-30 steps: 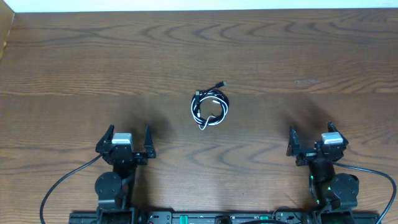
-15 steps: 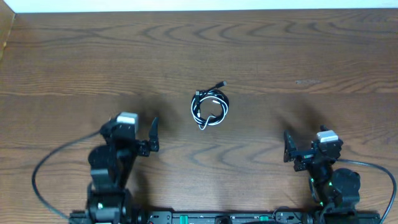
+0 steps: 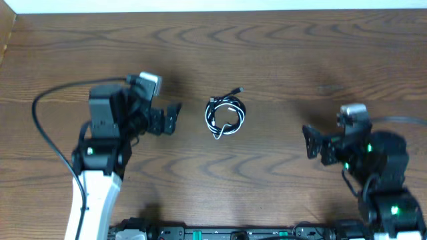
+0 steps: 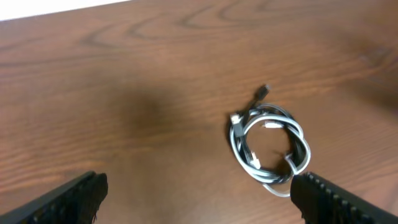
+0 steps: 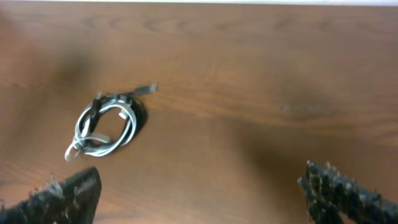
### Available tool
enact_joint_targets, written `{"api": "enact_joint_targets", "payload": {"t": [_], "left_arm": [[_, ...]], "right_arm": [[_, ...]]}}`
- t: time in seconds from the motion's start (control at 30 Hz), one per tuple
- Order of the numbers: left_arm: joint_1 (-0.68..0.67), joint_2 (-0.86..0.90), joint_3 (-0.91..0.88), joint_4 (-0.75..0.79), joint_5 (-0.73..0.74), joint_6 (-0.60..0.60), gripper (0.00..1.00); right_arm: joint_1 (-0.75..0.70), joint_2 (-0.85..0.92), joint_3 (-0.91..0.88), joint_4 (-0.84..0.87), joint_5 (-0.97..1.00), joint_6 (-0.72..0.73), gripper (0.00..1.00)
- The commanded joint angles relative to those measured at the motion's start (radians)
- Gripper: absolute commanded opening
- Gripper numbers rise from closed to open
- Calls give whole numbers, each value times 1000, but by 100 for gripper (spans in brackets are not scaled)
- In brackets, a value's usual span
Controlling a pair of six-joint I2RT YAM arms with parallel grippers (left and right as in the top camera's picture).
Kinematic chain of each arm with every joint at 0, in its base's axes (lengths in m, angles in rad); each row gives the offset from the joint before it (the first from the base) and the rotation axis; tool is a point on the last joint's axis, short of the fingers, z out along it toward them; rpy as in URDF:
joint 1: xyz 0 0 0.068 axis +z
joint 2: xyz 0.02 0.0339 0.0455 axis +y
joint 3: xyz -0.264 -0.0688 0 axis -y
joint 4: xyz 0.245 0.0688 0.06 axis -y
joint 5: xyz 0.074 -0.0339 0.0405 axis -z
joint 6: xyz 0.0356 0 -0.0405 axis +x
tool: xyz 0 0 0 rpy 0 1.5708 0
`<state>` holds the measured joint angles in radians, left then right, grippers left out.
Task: Untangle cables
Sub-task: 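Reach the left gripper down and grasp the cable bundle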
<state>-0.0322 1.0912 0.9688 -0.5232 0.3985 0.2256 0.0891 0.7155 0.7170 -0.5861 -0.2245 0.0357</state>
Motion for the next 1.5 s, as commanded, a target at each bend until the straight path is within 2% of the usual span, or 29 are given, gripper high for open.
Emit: {"api": "enact_joint_targets", "payload": {"t": [0.0,0.17,0.3,0.4,0.5,0.57,0.63,0.7,0.77,0.83,1.03,1.17,1.27,1.37,1.47], "left_arm": [[-29,111,208,-111,21,-2,99],[-77,276,486,-362,20,-1,99],[-130,395,657,-530,21,-2,99],[-190,441,671,-529,42,-14,99],[-229,461,671,-513,132,-51,99],[-256,481,671,-483,188,-51,99],[-297,523,671,-454,183,-7,100],[-327,571,671,-446,140,13,94],[-351,623,671,-443,98,9,87],[-375,690,671,-446,76,-3,84],[-427,861,671,-451,74,-21,75],[-454,948,671,-446,33,-21,72],[-475,998,671,-431,-6,-21,71],[-499,1037,671,-409,-26,-21,66],[-531,1075,671,-407,-31,-21,56]], "right_arm": [[7,164,172,-96,-70,-42,99],[-12,398,406,-281,-159,-107,99],[-39,519,529,-350,-255,-111,99],[-44,558,547,-296,-253,-111,99],[-43,561,547,-269,-263,-87,99],[-43,561,547,-268,-263,-66,99],[-43,561,546,-271,-265,-67,99],[-44,561,546,-271,-252,-67,98],[-45,562,546,-271,-225,-66,90],[-51,562,546,-272,-189,-51,85],[-118,562,546,-282,-125,16,78],[-157,562,546,-294,-126,16,77],[-162,562,545,-304,-125,15,82],[-161,568,545,-304,-125,15,82],[-161,579,545,-309,-125,15,83]]}}
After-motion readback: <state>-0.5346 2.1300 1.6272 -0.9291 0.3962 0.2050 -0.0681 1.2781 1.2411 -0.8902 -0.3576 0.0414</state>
